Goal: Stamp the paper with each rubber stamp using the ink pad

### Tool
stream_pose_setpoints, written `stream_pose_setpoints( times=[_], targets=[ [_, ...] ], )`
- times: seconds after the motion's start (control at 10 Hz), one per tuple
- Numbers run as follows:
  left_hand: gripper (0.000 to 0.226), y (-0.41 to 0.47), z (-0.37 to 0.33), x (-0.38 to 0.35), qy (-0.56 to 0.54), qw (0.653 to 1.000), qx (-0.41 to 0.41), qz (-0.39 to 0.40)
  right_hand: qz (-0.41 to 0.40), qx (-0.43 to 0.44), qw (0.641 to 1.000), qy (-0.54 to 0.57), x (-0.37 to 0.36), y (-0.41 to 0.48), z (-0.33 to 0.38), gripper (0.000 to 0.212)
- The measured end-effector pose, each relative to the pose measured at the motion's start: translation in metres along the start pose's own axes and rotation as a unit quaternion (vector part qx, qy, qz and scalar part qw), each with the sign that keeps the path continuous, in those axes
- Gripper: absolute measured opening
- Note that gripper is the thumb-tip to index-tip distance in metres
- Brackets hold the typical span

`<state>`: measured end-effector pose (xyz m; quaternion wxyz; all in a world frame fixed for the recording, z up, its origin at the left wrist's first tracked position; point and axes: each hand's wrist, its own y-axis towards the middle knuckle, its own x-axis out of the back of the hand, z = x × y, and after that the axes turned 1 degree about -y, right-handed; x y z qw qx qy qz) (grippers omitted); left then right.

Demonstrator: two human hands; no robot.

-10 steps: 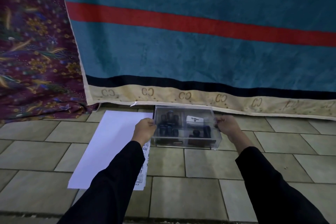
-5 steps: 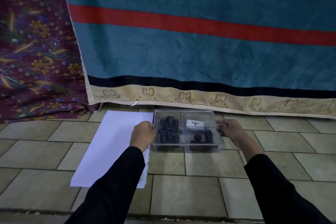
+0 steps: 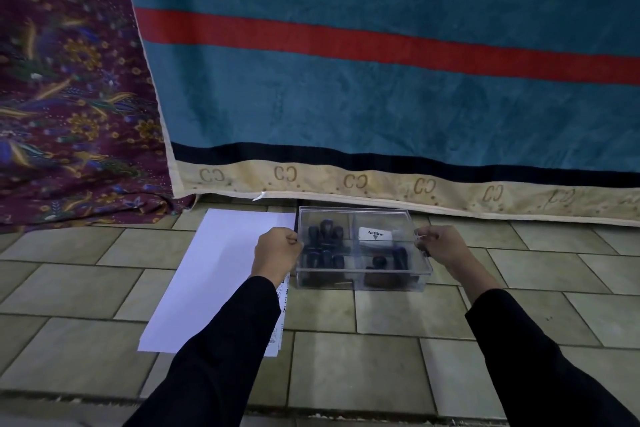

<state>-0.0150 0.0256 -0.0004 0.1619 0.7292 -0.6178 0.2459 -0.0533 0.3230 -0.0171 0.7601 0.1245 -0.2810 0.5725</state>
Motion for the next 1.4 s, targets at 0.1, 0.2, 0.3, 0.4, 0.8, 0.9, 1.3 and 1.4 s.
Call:
stream_pose_setpoints(
  times=[0.1,0.2,0.3,0.4,0.8,0.9,1.3,1.4],
  targets=[
    [0.018,0.0,0.001,0.0,0.001,1.0,-0.001,-0.007,0.0,0.003,0.999,-0.035,0.0,0.002,0.002,0.025],
    [0.023,0.0,0.002,-0.001,-0.004,1.0,0.004,-0.008,-0.008,-0.009,0.999,-0.03,-0.001,0.001,0.002,0.024],
    [0.022,-0.001,0.004,-0.003,-0.003,1.0,0.004,-0.015,-0.01,-0.012,1.0,-0.013,-0.002,0.001,0.002,0.023],
    [0.018,0.0,0.005,-0.007,0.001,1.0,0.007,-0.023,0.012,-0.041,0.999,-0.015,-0.004,-0.002,0.0,0.012],
    [0.027,-0.001,0.016,0.008,-0.083,0.991,0.068,0.079,0.003,-0.081,0.997,0.011,-0.003,-0.039,-0.007,0.013],
    [0.034,-0.017,0.02,0.014,-0.108,0.986,0.076,0.102,0.006,-0.079,0.997,0.02,-0.002,-0.057,-0.013,0.011],
    [0.032,-0.03,0.043,0.018,-0.165,0.974,0.099,0.123,0.002,-0.042,0.999,0.001,-0.003,-0.087,-0.022,0.02],
    [0.044,-0.031,0.048,0.026,-0.166,0.979,0.088,0.081,-0.002,-0.052,0.996,0.072,0.004,-0.087,-0.026,0.031]
  ],
)
